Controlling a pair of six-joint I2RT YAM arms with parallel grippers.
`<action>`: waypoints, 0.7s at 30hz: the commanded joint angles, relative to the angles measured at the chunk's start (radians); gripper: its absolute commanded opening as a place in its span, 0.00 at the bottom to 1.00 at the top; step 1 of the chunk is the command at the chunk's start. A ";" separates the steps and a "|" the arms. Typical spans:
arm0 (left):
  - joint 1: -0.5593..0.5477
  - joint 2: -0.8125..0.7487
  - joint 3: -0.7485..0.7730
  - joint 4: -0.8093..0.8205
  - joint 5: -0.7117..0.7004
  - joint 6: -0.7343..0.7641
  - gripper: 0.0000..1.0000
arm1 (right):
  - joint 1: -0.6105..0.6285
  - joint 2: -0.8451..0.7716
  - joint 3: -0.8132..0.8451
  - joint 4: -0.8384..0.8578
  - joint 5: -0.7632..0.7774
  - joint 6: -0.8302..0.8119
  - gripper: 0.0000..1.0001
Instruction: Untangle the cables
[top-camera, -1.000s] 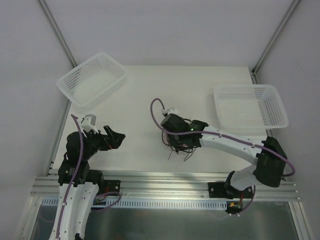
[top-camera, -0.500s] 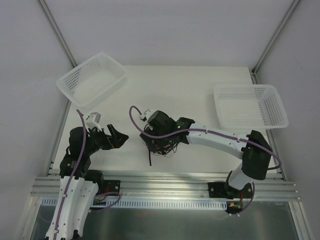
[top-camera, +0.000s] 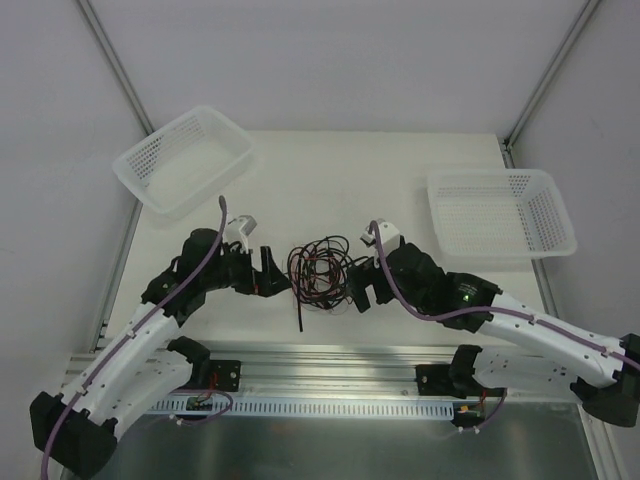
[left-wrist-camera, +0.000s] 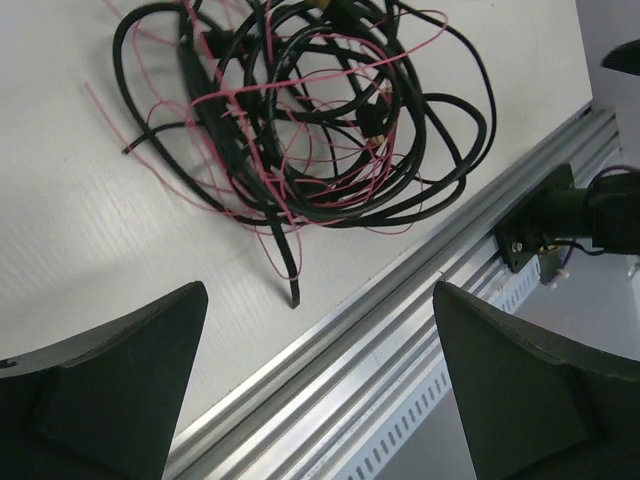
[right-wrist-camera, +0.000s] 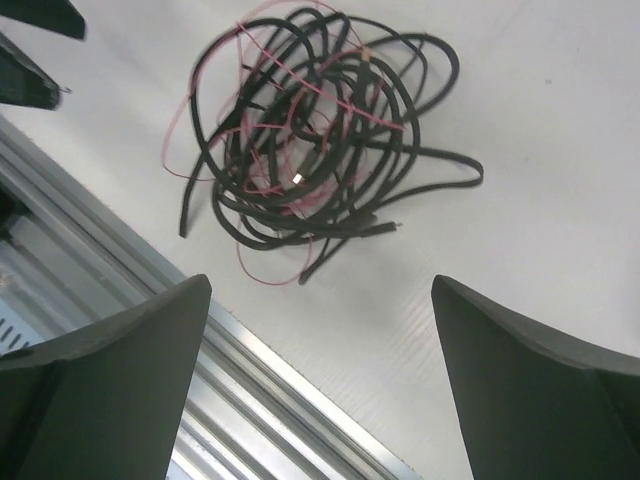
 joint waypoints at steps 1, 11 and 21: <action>-0.096 0.078 0.130 0.088 -0.131 0.141 0.97 | -0.012 -0.080 -0.100 0.060 0.055 0.079 0.97; -0.353 0.512 0.378 0.099 -0.373 0.516 0.98 | -0.024 -0.324 -0.304 0.129 0.156 0.280 0.97; -0.464 0.770 0.517 0.102 -0.614 0.565 0.69 | -0.024 -0.407 -0.416 0.213 0.149 0.345 0.97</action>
